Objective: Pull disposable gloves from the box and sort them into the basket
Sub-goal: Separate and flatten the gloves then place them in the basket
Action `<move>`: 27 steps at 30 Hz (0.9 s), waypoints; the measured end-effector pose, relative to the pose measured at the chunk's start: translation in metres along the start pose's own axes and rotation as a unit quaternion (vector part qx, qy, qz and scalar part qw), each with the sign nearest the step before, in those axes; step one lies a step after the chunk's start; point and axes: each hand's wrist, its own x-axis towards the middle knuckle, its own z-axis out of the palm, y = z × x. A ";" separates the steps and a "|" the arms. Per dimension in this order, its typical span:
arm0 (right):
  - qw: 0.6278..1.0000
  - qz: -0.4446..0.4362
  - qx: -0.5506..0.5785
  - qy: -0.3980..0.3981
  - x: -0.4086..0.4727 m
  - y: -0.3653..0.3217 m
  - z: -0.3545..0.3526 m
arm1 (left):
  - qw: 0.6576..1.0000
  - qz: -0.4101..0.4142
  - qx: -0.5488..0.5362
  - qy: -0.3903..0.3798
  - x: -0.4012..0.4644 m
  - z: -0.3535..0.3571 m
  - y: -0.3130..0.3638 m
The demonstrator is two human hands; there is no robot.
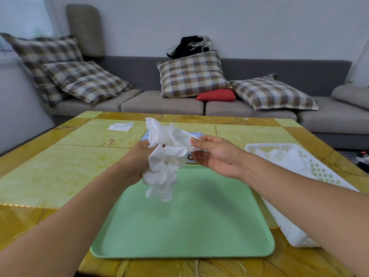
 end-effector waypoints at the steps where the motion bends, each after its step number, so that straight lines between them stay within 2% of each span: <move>1: 1.000 -0.001 0.006 0.000 0.000 0.000 -0.002 | 1.000 -0.007 0.008 -0.004 0.000 -0.001 -0.001; 4: 0.999 -0.008 0.027 0.025 -0.003 -0.004 -0.007 | 0.999 -0.016 0.034 -0.018 -0.002 -0.004 -0.001; 11: 0.995 -0.040 0.019 0.086 -0.008 -0.004 -0.011 | 0.997 -0.034 -0.022 -0.066 -0.004 -0.004 0.000; 14: 0.986 -0.064 0.043 0.147 -0.006 -0.010 -0.014 | 0.997 -0.034 -0.049 -0.046 0.000 -0.010 -0.002; 17: 0.988 -0.053 0.041 0.140 -0.008 -0.018 -0.021 | 0.999 -0.040 -0.033 0.005 0.006 -0.021 -0.009; 19: 0.993 -0.042 0.020 0.104 -0.013 -0.025 -0.024 | 0.997 -0.046 0.031 0.050 0.009 -0.030 -0.015; 21: 0.997 -0.037 -0.005 0.066 -0.020 -0.033 -0.026 | 0.986 -0.058 0.146 0.062 0.012 -0.040 -0.024; 24: 0.999 0.006 -0.032 0.010 -0.030 -0.038 -0.026 | 0.941 -0.117 0.316 -0.044 0.009 -0.043 -0.033; 27: 0.999 0.047 -0.024 0.000 -0.033 -0.034 -0.021 | 0.900 -0.155 0.392 -0.112 0.003 -0.036 -0.026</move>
